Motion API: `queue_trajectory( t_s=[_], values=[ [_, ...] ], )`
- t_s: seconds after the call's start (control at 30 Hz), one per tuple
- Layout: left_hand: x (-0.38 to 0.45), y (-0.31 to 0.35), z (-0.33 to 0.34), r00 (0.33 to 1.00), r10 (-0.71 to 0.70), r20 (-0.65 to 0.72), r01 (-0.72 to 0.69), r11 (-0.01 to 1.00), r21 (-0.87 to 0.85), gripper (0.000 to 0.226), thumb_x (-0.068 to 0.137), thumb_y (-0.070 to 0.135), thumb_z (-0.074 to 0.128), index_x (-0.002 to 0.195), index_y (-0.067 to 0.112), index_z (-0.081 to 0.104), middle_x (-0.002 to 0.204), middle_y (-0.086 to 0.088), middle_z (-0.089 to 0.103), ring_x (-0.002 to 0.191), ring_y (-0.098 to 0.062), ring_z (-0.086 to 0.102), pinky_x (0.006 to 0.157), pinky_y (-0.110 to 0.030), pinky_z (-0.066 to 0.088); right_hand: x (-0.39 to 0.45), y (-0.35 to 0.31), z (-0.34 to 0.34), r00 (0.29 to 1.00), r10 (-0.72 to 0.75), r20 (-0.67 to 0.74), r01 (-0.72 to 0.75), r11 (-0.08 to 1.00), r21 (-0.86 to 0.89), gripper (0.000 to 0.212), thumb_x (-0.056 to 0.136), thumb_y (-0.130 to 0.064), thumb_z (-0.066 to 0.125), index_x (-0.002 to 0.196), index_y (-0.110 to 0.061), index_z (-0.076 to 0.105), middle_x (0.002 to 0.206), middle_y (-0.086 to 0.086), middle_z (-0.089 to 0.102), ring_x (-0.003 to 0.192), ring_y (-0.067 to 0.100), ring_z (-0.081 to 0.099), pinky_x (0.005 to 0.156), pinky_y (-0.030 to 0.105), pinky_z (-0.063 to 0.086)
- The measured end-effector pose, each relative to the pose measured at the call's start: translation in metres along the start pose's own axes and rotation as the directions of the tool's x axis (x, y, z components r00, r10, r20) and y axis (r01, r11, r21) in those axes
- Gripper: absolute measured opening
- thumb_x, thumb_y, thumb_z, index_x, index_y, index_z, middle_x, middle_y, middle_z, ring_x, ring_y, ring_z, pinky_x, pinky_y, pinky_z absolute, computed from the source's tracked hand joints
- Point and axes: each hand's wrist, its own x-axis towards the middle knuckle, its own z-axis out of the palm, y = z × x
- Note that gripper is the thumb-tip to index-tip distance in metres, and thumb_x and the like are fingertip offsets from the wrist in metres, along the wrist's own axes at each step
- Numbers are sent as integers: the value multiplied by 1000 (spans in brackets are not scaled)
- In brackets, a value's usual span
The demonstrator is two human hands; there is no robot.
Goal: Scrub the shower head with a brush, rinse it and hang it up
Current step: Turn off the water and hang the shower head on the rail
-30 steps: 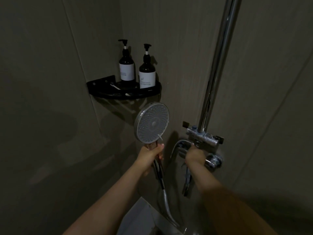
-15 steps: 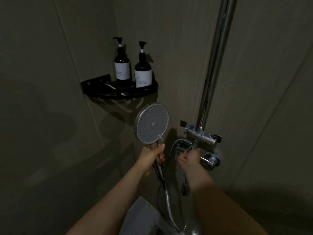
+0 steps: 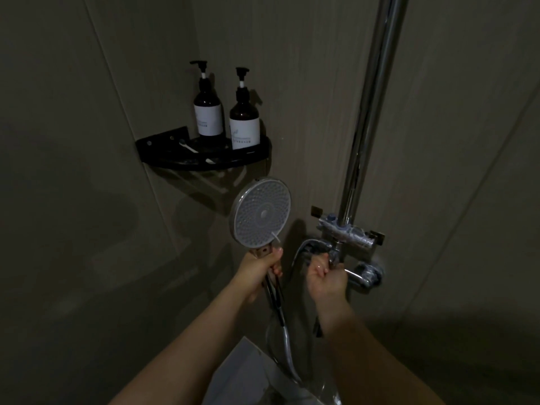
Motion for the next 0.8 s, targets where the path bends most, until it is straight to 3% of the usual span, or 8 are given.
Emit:
queue_trajectory(
  t_s=[0.17, 0.3, 0.4, 0.5, 0.57, 0.67, 0.8],
  values=[
    [8, 1, -7, 999, 16, -51, -12, 997, 71, 31, 90, 3, 53, 61, 11, 50, 41, 7, 47, 39, -6, 44, 54, -25, 39, 6, -4, 2, 998, 32, -54, -35, 998, -60, 48, 101, -35, 19, 69, -8, 42, 32, 0, 35, 22, 9, 32, 24, 13, 21],
    [13, 0, -15, 991, -42, -125, 51, 996, 71, 26, 89, -2, 49, 67, 12, 52, 47, 5, 53, 51, -11, 48, 63, -29, 38, 12, -9, 1, 959, -97, -267, -26, 906, -422, 41, 100, -35, 26, 69, -14, 44, 36, 0, 46, 30, 8, 40, 34, 10, 29],
    [11, -2, -18, 984, -100, -150, 104, 994, 16, 23, 91, -6, 42, 81, 13, 50, 74, -5, 57, 71, -18, 53, 76, -33, 45, 7, -15, -3, 888, -353, -296, 51, 714, -698, 39, 98, -35, 35, 70, -14, 49, 43, 3, 49, 41, 13, 44, 37, 13, 34],
    [2, -5, -25, 978, -115, -176, 139, 982, 129, 15, 96, 5, 42, 87, 15, 49, 91, -10, 57, 87, -22, 56, 85, -38, 47, -4, -26, -18, 825, -558, -89, 167, 392, -905, 37, 98, -23, 42, 110, 8, 57, 98, 28, 62, 78, 23, 51, 59, 21, 46],
    [-2, -7, -34, 975, -58, -215, 104, 972, 210, 16, 94, 5, 46, 82, 15, 50, 89, -10, 57, 80, -19, 55, 76, -31, 48, -11, -31, -37, 839, -539, 76, 195, 167, -966, 39, 96, -22, 48, 109, 13, 57, 99, 32, 62, 82, 24, 50, 52, 20, 42],
    [-7, -9, -52, 971, 3, -240, 65, 959, 276, 19, 89, -1, 55, 78, 14, 53, 85, -10, 59, 79, -20, 56, 73, -26, 47, -13, -28, -64, 898, -432, 84, 62, -66, -996, 31, 88, -24, 62, 98, 6, 64, 80, 16, 62, 82, 23, 55, 53, 22, 34],
    [-18, -6, -72, 955, 34, -296, 78, 930, 359, 24, 83, -5, 61, 74, 16, 53, 75, -2, 57, 78, -19, 54, 71, -23, 44, -10, -20, -76, 949, -313, 33, -10, -134, -991, 33, 85, -10, 65, 112, 10, 61, 108, 28, 65, 98, 35, 62, 75, 26, 37]
  ],
)
